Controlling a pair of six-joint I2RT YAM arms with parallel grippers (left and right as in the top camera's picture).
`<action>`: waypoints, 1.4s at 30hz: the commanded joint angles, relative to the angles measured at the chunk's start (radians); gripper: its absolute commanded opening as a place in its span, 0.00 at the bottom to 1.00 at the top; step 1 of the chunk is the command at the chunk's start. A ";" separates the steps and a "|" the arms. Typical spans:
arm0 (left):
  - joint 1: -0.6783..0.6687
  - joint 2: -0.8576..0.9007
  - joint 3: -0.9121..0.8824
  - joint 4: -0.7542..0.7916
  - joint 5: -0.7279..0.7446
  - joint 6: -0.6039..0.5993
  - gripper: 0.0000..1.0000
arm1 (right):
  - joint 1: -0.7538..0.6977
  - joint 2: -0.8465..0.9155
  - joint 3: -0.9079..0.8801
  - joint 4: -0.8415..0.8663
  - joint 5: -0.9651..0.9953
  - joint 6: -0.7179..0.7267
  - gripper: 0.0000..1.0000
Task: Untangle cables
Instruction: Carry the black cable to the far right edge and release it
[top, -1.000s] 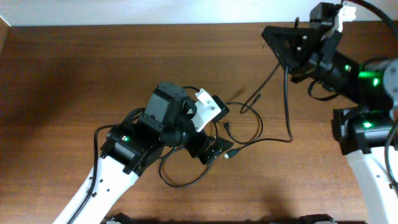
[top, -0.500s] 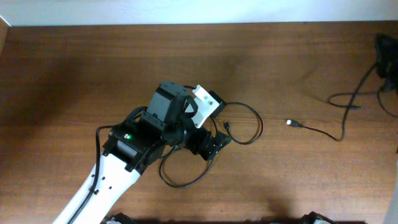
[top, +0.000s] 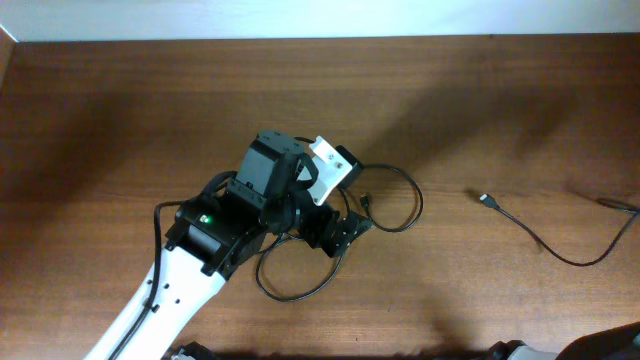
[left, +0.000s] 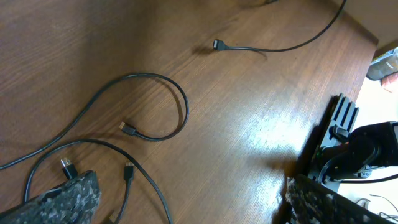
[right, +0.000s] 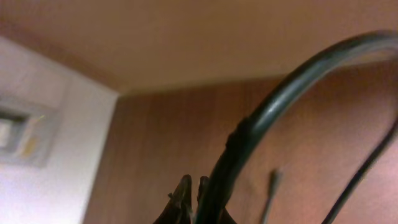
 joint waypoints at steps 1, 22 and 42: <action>-0.003 0.000 0.012 0.000 0.000 -0.009 0.99 | -0.027 -0.012 0.016 0.064 0.254 -0.134 0.04; -0.003 0.000 0.012 0.000 0.000 -0.009 0.99 | -0.030 0.166 0.017 -0.207 0.144 -0.408 0.09; -0.003 0.000 0.012 0.000 0.000 -0.009 0.99 | 0.090 0.502 0.011 -0.303 -0.200 -0.412 0.47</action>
